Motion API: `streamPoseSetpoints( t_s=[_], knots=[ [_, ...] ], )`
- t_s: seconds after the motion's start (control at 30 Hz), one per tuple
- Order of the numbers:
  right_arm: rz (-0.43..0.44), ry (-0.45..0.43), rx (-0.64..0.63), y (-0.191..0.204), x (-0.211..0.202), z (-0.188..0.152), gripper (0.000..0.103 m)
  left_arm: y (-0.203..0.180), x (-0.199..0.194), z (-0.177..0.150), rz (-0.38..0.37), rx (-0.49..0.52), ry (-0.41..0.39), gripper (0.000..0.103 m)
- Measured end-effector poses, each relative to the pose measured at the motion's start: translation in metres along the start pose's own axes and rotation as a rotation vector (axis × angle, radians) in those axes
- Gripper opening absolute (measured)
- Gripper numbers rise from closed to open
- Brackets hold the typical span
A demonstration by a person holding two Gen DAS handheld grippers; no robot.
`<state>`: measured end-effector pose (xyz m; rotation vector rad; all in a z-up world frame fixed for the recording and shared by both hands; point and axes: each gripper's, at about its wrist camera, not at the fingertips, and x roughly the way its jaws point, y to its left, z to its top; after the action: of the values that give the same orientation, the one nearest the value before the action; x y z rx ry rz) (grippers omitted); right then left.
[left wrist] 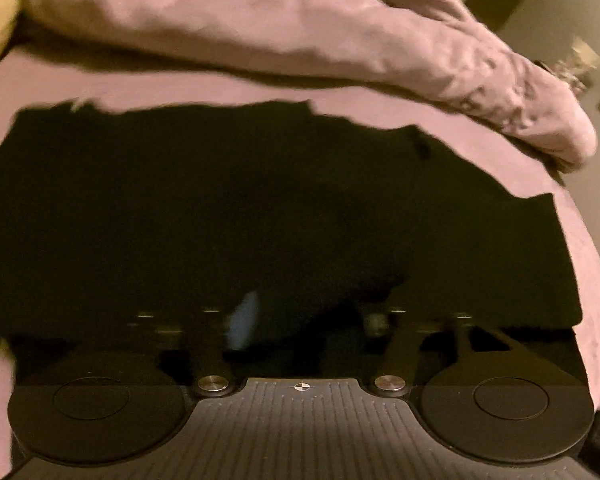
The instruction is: Fold small clothes
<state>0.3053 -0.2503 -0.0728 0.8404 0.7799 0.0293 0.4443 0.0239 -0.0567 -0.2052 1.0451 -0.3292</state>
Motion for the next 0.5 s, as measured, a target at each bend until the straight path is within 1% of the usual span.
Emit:
streamPoseSetpoints(
  t_s=[0.03, 0.07, 0.13, 0.17, 0.23, 0.3, 0.33, 0.37, 0.4, 0.5],
  knots=[
    [0.009, 0.001, -0.002, 0.001, 0.0, 0.001, 0.082, 0.007, -0.009, -0.006, 0.019, -0.019, -0.007, 0.077],
    [0.021, 0.002, -0.003, 0.003, 0.002, 0.003, 0.081, 0.014, -0.018, -0.009, 0.05, -0.034, -0.014, 0.079],
    [0.052, 0.003, -0.007, 0.009, 0.005, 0.006, 0.081, 0.028, -0.034, -0.016, 0.149, -0.064, -0.019, 0.088],
    [0.07, 0.004, -0.013, 0.013, 0.009, 0.008, 0.08, 0.036, -0.039, -0.021, 0.2, -0.094, -0.013, 0.089],
    [0.096, 0.006, -0.025, 0.022, 0.017, 0.011, 0.078, 0.056, -0.045, -0.029, 0.254, -0.177, 0.027, 0.092],
    [0.121, 0.014, -0.034, 0.034, 0.03, 0.017, 0.069, 0.076, -0.046, -0.038, 0.254, -0.26, 0.084, 0.092],
    [0.127, 0.015, -0.038, 0.04, 0.036, 0.02, 0.068, 0.085, -0.046, -0.043, 0.247, -0.305, 0.111, 0.091],
    [0.129, 0.017, -0.042, 0.046, 0.043, 0.024, 0.067, 0.091, -0.047, -0.047, 0.23, -0.328, 0.116, 0.091],
    [0.128, 0.021, -0.048, 0.051, 0.051, 0.027, 0.067, 0.094, -0.049, -0.05, 0.211, -0.335, 0.11, 0.092],
    [0.115, 0.053, -0.051, 0.058, 0.076, 0.034, 0.067, 0.095, -0.05, -0.052, 0.197, -0.303, 0.109, 0.094]
  ],
)
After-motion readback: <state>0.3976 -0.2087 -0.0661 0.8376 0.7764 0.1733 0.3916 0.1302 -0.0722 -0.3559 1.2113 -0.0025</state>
